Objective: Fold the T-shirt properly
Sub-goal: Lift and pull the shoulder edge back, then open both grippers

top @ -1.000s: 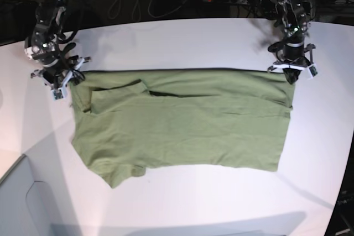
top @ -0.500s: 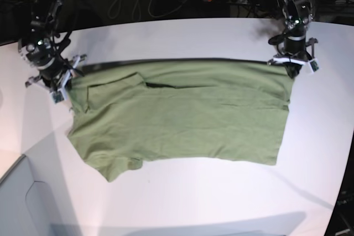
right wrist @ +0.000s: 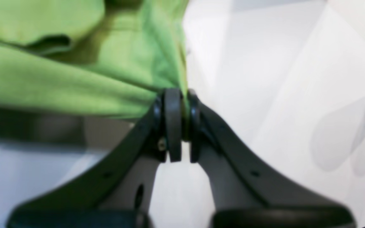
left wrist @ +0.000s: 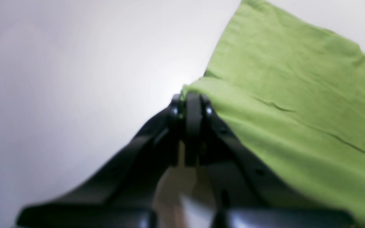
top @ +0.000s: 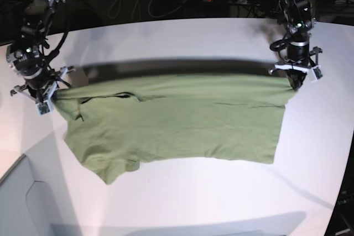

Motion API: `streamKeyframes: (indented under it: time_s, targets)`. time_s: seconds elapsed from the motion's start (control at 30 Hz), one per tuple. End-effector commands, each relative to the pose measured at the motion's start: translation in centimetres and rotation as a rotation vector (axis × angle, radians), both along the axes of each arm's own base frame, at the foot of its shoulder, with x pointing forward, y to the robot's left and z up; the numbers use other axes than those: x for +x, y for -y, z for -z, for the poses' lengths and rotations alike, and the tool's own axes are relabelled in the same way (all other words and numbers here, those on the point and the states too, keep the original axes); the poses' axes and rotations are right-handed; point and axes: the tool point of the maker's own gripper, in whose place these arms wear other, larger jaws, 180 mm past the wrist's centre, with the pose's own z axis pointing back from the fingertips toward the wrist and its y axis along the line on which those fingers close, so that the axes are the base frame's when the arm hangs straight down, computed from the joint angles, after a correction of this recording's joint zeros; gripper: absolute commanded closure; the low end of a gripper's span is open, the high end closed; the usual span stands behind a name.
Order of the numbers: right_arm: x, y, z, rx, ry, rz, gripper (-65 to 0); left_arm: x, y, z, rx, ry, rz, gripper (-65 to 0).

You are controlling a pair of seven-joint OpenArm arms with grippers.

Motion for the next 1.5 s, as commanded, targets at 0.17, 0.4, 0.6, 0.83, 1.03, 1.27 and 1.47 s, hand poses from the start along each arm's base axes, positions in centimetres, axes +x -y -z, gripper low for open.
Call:
streamKeyframes:
  time_s: [0.17, 0.4, 0.6, 0.83, 1.03, 1.27, 1.47]
  targets:
    - [0.8, 0.3, -2.5, -0.05, 0.063, -0.023, -0.2, 0.6, -1.2, -3.2, 0.06, 0.083, -0.014, 0.0]
    - [1.1, 0.4, -3.7, -0.069, 0.096, -0.024, -0.2, 0.6, -1.1, -3.2, 0.063, 0.08, -0.01, 0.0]
    - [0.1, 0.4, -1.6, -0.047, 0.035, -0.021, -0.2, 0.2, -0.9, -1.6, 0.028, 0.002, -0.005, 0.0]
    - [0.4, -0.1, -2.9, -0.048, 0.078, -0.021, -0.2, 1.1, -0.5, -3.5, 0.045, 0.046, 0.012, 0.0]
    - [-0.5, -0.2, -1.5, -0.032, 0.041, -0.018, -0.2, 0.6, -0.7, -2.1, 0.031, 0.012, 0.004, 0.0]
    - [-0.8, 0.0, -1.1, -0.033, 0.023, -0.013, -0.2, 0.5, -1.1, -2.1, 0.046, 0.002, 0.011, 0.0]
    - [-1.7, 0.0, -0.8, -0.043, 0.005, -0.016, -0.2, -0.4, -1.2, -1.8, 0.054, -0.021, 0.016, 0.0]
